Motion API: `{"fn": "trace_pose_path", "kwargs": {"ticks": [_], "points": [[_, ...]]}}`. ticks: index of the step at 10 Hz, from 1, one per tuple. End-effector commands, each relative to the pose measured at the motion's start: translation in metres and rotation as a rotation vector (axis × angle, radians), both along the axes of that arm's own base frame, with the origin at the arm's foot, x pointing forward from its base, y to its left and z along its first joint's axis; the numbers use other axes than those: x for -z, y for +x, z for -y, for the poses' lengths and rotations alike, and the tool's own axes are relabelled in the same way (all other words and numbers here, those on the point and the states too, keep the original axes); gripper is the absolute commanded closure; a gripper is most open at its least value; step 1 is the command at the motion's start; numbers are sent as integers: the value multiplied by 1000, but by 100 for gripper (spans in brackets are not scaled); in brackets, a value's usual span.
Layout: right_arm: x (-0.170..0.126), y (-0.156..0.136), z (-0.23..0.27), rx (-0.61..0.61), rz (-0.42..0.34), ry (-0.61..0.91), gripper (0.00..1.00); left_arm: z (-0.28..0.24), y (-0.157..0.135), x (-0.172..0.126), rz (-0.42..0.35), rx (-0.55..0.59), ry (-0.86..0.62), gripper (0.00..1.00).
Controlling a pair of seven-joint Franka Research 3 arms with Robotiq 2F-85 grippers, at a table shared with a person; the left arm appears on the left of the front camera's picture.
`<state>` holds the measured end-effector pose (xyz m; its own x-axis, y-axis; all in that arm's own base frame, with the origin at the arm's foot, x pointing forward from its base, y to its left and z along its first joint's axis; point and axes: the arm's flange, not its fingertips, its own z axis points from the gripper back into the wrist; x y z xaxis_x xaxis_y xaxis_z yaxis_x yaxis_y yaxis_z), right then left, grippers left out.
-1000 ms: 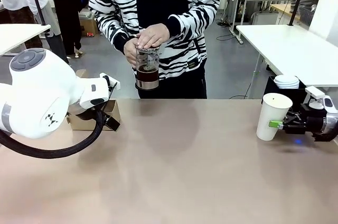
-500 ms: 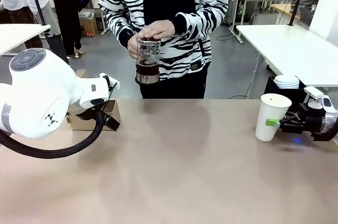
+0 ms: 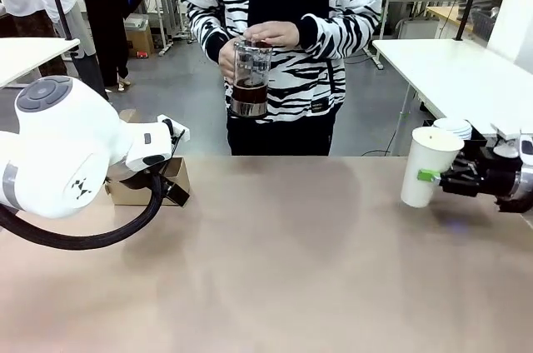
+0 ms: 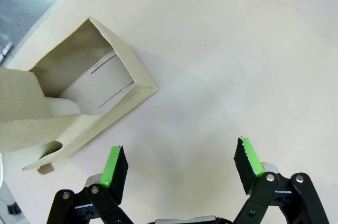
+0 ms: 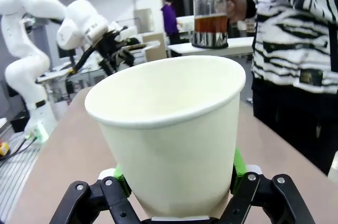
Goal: Pour a drink into a cup and package it in a carrier.
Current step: Pick up the 600 ml Paper Cup and place it in the middle top area of the table.
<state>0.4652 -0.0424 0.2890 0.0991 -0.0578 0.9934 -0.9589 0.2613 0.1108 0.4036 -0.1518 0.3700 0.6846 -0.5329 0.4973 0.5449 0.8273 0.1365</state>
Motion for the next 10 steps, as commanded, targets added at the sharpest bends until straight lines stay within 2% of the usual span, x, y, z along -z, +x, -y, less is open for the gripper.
{"fn": "trace_pose_path", "kwargs": {"ticks": [1,2,4,7,10], "points": [[-41,6,-64,114,-62,-64,19,0,0,0,0,1,-2,0],[-44,22,-90,147,-90,-71,19,0,0,0,0,1,-2,0],[-37,59,-133,183,-97,-36,19,0,0,0,0,1,-2,0],[2,107,-169,222,-32,9,19,0,0,0,0,1,-2,0],[33,131,-170,245,42,39,19,0,0,0,0,1,-2,0]]}}
